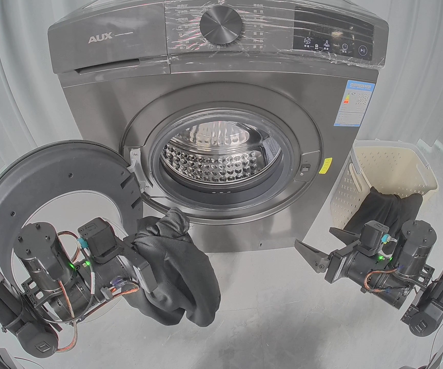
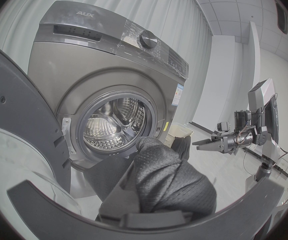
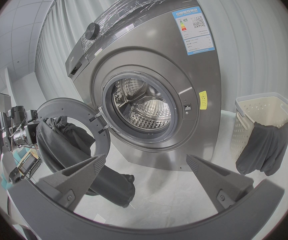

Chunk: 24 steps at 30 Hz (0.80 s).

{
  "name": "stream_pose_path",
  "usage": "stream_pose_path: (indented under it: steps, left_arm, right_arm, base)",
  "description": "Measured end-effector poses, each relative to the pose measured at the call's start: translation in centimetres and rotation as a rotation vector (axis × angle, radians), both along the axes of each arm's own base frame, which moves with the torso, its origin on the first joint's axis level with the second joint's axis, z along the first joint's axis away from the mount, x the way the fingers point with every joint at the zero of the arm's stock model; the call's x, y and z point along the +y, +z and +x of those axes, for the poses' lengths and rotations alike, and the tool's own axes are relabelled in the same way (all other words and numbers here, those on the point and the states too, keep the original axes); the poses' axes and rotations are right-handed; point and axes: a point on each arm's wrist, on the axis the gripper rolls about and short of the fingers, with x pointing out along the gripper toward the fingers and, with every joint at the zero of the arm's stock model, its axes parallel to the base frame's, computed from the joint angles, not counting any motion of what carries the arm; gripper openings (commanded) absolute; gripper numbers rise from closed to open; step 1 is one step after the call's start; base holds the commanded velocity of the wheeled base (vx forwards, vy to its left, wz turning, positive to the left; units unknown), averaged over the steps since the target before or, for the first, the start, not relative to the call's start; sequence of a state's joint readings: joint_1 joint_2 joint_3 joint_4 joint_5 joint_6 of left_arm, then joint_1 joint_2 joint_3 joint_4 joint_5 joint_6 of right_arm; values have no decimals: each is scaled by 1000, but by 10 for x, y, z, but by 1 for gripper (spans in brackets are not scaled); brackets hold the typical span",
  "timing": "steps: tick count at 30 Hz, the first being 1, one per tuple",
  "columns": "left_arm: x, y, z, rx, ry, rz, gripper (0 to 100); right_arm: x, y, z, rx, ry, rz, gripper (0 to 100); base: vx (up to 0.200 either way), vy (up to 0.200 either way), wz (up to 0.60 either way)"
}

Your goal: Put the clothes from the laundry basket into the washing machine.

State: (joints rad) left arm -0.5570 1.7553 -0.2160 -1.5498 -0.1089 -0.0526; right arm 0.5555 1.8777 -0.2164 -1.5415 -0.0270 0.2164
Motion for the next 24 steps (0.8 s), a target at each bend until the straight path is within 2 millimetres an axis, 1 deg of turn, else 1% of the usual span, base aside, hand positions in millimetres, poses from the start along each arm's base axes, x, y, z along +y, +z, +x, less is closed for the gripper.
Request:
stream_pose_path:
  steps: [3,9,15,24]
  left_arm:
    - [0,-2,-1,5,-2,11,0]
    - [-1,-6,-3,18,-10,23,0]
    - [-2,-9,-3,30,-13,30,0]
    - [-8,-15,-7,51,-46,46,0]
  right_arm:
    - [1,0,0,-1,3,1,100]
    - [1,0,-1,-1,4,0,100]
    - [2,0,-1,-1,8,0,100]
    - [2,0,-2,-1,12,0,100]
  base:
    - [200,0,0]
    - [0,0,0]
    - [200,0,0]
    - [0,0,0]
